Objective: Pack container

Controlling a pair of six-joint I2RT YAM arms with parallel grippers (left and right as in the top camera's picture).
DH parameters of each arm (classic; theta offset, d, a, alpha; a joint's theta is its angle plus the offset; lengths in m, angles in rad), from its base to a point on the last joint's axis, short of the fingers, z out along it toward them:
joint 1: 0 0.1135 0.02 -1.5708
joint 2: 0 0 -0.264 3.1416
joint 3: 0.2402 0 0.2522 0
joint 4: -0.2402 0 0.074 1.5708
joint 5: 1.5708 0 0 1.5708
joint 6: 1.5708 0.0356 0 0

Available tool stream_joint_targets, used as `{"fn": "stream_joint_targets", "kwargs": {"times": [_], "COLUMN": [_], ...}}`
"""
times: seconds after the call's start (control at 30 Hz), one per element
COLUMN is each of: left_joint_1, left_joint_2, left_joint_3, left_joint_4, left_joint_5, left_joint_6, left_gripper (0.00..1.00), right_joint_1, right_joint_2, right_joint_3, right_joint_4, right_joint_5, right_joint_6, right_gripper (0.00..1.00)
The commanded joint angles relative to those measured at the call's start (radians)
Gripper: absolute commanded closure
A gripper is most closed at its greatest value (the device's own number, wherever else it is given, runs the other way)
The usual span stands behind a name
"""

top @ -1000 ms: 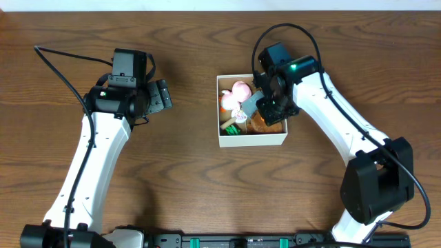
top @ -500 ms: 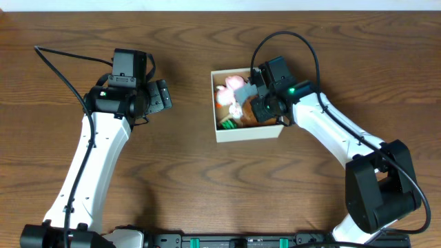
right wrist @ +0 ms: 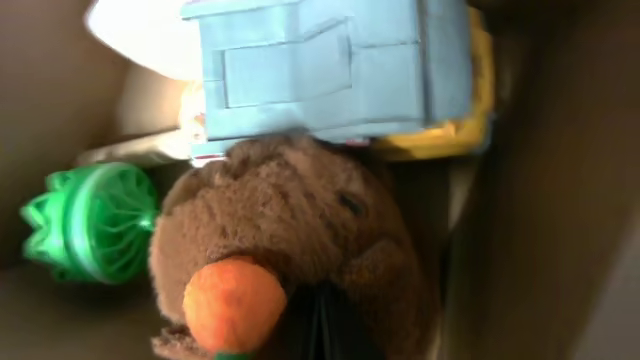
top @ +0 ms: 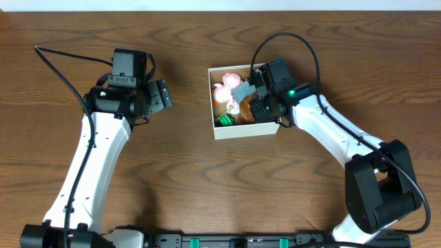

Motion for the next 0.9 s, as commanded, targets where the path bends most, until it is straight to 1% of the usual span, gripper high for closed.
{"fn": "stream_joint_targets", "kwargs": {"times": [0.0,0.13,0.37,0.43,0.5,0.57,0.6,0.67,0.83,0.87], "left_joint_1": [0.003,0.003,0.003,0.003,0.003,0.003,0.003,0.003,0.003,0.003], "left_joint_2": [0.002,0.002,0.002,0.002,0.002,0.002,0.002,0.002,0.002,0.002], "left_joint_3": [0.002,0.002,0.002,0.002,0.002,0.002,0.002,0.001,0.002,0.002], "left_joint_4": [-0.003,-0.002,-0.002,-0.002,-0.002,-0.002,-0.002,-0.002,-0.002,-0.002], "left_joint_5": [-0.001,-0.001,-0.001,-0.001,-0.001,-0.001,-0.001,-0.001,-0.001,-0.001], "left_joint_6": [-0.009,-0.009,-0.009,-0.009,-0.009,-0.009,-0.009,-0.009,-0.009,-0.009], "left_gripper": [0.08,0.08,0.08,0.08,0.08,0.08,0.08,0.08,0.07,0.06], "right_joint_1": [0.012,0.012,0.012,0.012,0.012,0.012,0.012,0.012,0.011,0.010], "right_joint_2": [0.053,0.045,0.004,-0.018,-0.039,-0.064,-0.078,-0.108,-0.187,-0.204], "right_joint_3": [-0.054,-0.044,-0.024,-0.024,-0.024,-0.024,-0.024,-0.024,-0.024,-0.024], "right_joint_4": [-0.045,-0.040,-0.041,-0.042,-0.041,-0.036,-0.032,-0.025,-0.010,-0.003], "right_joint_5": [0.204,0.217,0.198,0.198,0.198,0.198,0.198,0.198,0.200,0.208], "right_joint_6": [0.129,0.132,0.123,0.123,0.123,0.123,0.123,0.122,0.119,0.121], "right_gripper": [0.99,0.98,0.92,0.83,0.77,0.75,0.71,0.69,0.67,0.64]}}
